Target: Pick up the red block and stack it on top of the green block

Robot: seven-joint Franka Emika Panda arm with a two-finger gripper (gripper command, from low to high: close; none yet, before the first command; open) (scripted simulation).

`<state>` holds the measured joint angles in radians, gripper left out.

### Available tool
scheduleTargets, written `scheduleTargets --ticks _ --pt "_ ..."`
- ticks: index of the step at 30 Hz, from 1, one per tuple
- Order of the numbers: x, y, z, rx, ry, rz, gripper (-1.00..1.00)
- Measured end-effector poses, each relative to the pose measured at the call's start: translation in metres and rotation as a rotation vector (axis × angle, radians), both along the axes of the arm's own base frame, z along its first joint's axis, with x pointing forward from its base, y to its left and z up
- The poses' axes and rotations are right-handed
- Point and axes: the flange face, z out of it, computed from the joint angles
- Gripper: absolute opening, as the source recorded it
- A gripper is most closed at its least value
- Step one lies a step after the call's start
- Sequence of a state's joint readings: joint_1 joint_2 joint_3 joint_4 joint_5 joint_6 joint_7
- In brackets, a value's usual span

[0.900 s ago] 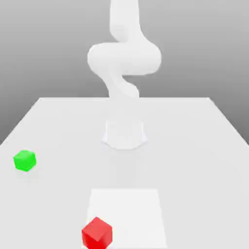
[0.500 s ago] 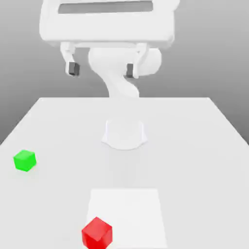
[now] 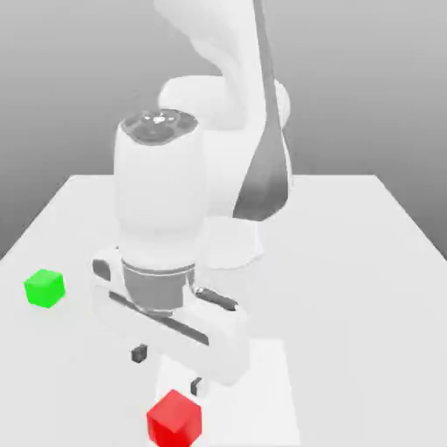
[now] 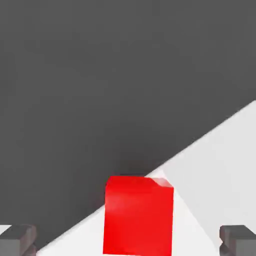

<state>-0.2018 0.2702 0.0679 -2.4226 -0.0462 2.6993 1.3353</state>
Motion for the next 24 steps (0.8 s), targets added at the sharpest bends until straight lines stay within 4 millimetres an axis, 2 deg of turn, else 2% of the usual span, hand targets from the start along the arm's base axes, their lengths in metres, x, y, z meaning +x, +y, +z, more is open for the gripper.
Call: scheduleTargets --ticks 3,4,10,11,15,16,18,21,23,24 --pt "-0.001 0.0 -0.041 0.003 0.006 -0.005 0.0" --pt "-0.002 0.0 -0.05 0.003 0.007 -0.005 -1.0" --pt "-0.002 0.0 -0.055 0.003 0.005 -0.005 -1.0" --pt "-0.002 0.0 -0.05 0.003 0.006 -0.006 -1.0" --pt "-0.001 0.0 -0.005 0.003 0.006 -0.006 -1.0" --pt "-0.005 -0.008 0.005 0.0 0.007 -0.028 -1.0" --pt "-0.026 -0.057 0.015 -0.013 0.011 -0.176 -1.0" --pt "-0.073 -0.131 0.025 -0.027 0.016 -0.429 -1.0" --pt "-0.116 -0.18 0.03 -0.031 0.017 -0.62 -1.0" --pt "-0.145 -0.209 0.033 -0.031 0.018 -0.739 -1.0"
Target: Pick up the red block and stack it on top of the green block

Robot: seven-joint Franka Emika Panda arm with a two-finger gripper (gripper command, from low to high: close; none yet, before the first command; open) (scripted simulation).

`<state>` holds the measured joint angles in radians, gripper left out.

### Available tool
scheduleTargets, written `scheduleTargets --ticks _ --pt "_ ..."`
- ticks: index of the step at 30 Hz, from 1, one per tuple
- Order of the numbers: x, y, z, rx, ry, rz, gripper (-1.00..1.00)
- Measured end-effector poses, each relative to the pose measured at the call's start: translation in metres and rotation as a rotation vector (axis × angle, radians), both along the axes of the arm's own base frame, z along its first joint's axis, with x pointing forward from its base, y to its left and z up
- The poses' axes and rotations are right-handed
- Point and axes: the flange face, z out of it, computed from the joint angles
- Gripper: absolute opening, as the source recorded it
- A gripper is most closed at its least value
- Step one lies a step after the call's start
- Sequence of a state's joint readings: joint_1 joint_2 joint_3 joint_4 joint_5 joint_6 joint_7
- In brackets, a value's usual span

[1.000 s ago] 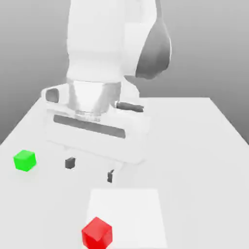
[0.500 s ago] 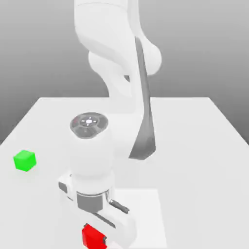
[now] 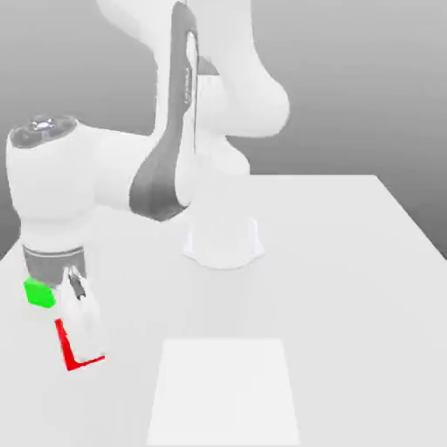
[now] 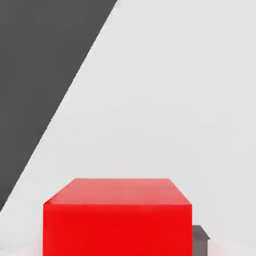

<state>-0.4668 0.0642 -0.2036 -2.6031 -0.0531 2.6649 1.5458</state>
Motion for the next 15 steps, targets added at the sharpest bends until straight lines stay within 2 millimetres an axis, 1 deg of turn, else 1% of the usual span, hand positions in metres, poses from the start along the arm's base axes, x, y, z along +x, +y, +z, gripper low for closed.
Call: scheduleTargets --ticks 2,3,4,6,7,8,13,14,15 --pt "-0.058 -0.041 0.005 0.0 -0.004 -0.218 -1.0" --pt "-0.088 -0.056 0.008 0.001 -0.008 -0.325 -1.0" --pt "-0.112 -0.065 0.01 0.004 -0.012 -0.414 -1.0" --pt "-0.152 -0.073 0.013 0.012 -0.024 -0.563 -1.0" --pt "-0.164 -0.074 0.011 0.016 -0.029 -0.613 -1.0" --pt "-0.171 -0.075 0.004 0.018 -0.032 -0.638 -1.0" --pt "-0.175 -0.075 -0.043 0.02 -0.035 -0.656 -1.0" --pt "-0.175 -0.074 -0.049 0.02 -0.034 -0.658 1.0" --pt "-0.175 -0.074 -0.049 0.02 -0.034 -0.658 1.0"
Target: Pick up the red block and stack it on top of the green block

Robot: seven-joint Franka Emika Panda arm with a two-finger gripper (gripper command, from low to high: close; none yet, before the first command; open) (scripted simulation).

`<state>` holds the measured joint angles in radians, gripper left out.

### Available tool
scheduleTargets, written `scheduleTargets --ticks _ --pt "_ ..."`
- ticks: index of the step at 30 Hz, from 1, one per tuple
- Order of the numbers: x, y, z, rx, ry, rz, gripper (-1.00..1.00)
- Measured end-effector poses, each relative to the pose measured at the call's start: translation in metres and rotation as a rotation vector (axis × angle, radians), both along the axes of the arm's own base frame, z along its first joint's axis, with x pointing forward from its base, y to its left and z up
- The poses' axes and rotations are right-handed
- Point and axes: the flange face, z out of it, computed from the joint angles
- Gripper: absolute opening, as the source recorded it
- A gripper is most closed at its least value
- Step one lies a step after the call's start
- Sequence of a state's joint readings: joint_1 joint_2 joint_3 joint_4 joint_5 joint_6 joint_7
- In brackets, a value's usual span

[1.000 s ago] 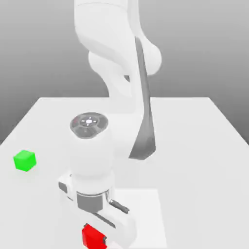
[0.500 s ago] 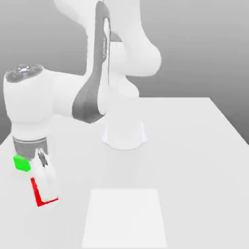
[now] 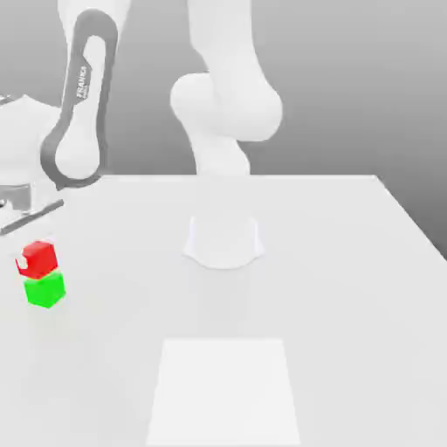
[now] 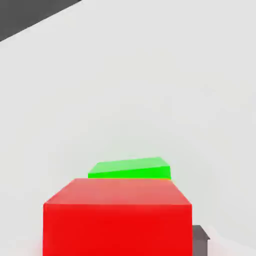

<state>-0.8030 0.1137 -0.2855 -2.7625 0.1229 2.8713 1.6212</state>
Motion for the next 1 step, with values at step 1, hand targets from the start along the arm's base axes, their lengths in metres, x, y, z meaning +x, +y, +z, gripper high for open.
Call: scheduleTargets --ticks 1 --pt "0.0 0.0 0.0 0.0 0.0 0.0 1.0"
